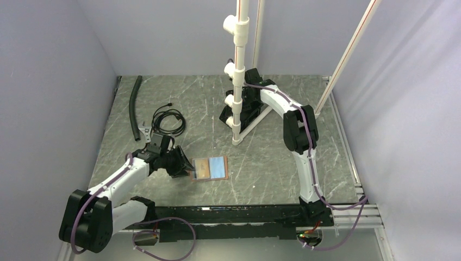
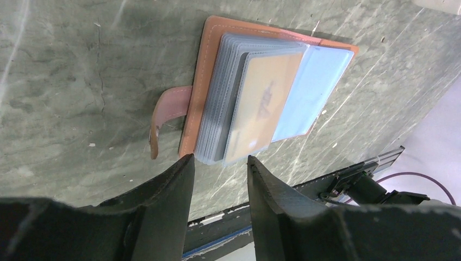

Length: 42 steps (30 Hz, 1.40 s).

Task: Put the credit cards into the card holder
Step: Pick up the credit card from the storage box.

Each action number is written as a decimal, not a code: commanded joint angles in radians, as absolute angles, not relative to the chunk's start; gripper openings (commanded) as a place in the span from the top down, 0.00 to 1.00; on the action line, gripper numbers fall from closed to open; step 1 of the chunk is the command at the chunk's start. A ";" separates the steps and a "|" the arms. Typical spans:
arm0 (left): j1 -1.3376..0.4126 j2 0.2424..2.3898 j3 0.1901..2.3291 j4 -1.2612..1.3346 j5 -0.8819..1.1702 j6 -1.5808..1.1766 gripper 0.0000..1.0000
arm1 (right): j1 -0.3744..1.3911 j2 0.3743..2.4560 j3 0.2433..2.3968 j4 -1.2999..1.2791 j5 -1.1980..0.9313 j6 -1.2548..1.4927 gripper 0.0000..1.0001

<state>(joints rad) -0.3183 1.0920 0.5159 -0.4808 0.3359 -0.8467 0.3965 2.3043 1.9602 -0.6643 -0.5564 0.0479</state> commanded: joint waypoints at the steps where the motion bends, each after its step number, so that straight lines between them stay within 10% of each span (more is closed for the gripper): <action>1: -0.322 1.086 0.545 -0.481 0.347 -0.823 0.54 | 0.402 2.259 1.945 -0.656 -0.648 0.030 0.35; 28: -0.322 1.103 0.542 -0.465 0.360 -0.818 0.54 | 0.366 2.198 1.891 -0.598 -0.738 0.057 0.94; 42: -0.322 1.098 0.532 -0.454 0.363 -0.824 0.54 | 0.368 2.122 1.909 -0.550 -0.542 0.097 1.00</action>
<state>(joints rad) -0.3183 1.1042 0.5167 -0.4778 0.3435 -0.8318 0.3656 2.2192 1.8946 -0.6140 -0.6182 0.0662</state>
